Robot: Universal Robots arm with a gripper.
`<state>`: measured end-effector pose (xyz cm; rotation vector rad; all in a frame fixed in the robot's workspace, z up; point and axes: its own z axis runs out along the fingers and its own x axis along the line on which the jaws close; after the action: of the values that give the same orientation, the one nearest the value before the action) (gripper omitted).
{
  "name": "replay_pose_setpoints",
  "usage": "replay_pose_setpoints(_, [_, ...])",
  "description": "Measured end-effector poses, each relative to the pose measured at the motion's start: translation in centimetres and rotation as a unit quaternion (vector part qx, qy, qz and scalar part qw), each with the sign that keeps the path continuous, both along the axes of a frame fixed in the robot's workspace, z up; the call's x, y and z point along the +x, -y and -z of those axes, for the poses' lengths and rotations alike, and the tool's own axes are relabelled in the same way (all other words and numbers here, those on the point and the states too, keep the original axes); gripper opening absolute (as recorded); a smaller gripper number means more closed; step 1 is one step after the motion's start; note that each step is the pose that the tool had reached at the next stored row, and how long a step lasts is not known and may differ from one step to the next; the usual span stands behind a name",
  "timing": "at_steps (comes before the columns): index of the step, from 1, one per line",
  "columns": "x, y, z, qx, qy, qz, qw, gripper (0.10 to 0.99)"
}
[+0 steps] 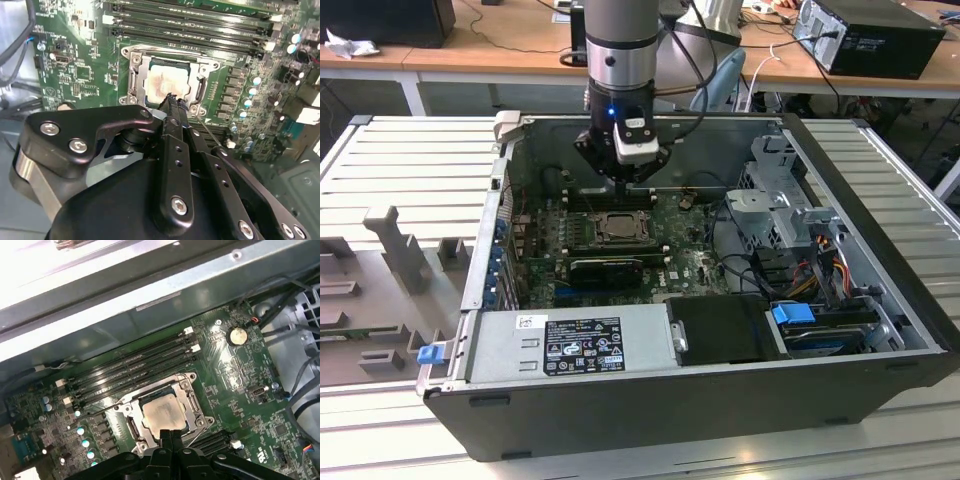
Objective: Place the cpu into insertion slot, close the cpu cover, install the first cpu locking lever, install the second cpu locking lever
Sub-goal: 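Install the first cpu locking lever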
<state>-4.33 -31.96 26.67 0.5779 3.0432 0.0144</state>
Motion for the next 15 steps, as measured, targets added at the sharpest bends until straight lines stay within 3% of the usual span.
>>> replay_pose_setpoints(7, [0.00,0.00,0.00,-0.0002,0.0000,-0.067,0.9978,0.106])
replay_pose_setpoints(10, [0.00,0.00,0.03,-0.0005,0.0000,-0.110,0.9939,0.106])
replay_pose_setpoints(11, [0.00,0.00,0.04,-0.0007,0.0000,-0.124,0.9923,0.106])
replay_pose_setpoints(12, [0.00,0.00,0.06,-0.0010,-0.0001,-0.144,0.9896,0.106])
replay_pose_setpoints(13, [0.00,0.00,0.07,-0.0013,-0.0003,-0.151,0.9885,0.106])
replay_pose_setpoints(14, [0.00,0.00,0.10,-0.0016,-0.0013,-0.165,0.9862,0.106])
replay_pose_setpoints(15, [0.00,0.00,0.15,-0.0011,-0.0041,-0.178,0.9840,0.106])
